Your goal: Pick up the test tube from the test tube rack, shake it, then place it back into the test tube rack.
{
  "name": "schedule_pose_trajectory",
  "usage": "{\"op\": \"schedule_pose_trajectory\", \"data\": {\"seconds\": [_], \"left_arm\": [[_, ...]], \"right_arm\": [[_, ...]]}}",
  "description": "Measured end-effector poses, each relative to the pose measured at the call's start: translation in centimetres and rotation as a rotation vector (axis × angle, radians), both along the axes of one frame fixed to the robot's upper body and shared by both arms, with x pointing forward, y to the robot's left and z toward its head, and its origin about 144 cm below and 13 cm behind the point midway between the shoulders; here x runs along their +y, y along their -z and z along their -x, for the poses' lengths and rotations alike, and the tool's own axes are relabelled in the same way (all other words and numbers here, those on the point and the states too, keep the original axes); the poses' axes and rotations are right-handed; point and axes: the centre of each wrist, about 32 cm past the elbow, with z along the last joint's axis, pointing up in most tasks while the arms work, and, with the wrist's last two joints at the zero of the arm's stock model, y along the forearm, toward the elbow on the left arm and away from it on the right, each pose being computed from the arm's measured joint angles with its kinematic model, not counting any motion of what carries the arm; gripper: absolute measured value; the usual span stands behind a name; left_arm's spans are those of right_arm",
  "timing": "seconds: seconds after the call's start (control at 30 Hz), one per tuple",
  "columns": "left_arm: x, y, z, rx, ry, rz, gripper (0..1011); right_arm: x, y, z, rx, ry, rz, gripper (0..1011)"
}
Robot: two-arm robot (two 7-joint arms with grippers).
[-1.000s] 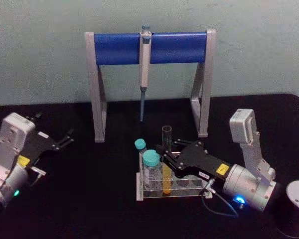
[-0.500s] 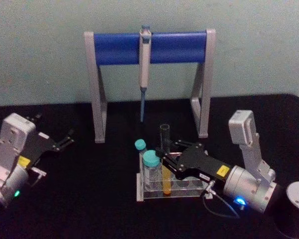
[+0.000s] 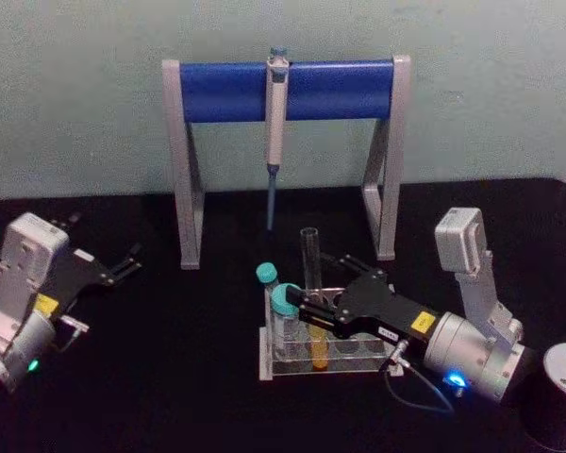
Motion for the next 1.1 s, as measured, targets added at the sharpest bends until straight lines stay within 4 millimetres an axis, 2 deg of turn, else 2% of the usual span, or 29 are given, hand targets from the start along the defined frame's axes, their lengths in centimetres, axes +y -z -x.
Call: {"op": "schedule_pose_trajectory", "data": {"seconds": [0.07, 0.27, 0.6, 0.9, 1.1], "left_arm": [[0.0, 0.0, 0.0, 0.000, 0.000, 0.000, 1001], [0.0, 0.0, 0.0, 0.000, 0.000, 0.000, 1001], [0.0, 0.0, 0.0, 0.000, 0.000, 0.000, 1001], [0.0, 0.0, 0.0, 0.000, 0.000, 0.000, 1001], [0.0, 0.0, 0.0, 0.000, 0.000, 0.000, 1001]], "right_arm": [[0.0, 0.0, 0.0, 0.000, 0.000, 0.000, 858], [0.0, 0.0, 0.0, -0.001, -0.001, -0.001, 998], [0.0, -0.3, 0.0, -0.013, -0.005, -0.006, 1000], [-0.6, -3.4, -0.2, -0.166, 0.010, -0.059, 1000], [-2.0, -4.7, 0.6, -0.290, 0.150, -0.085, 1000]]}}
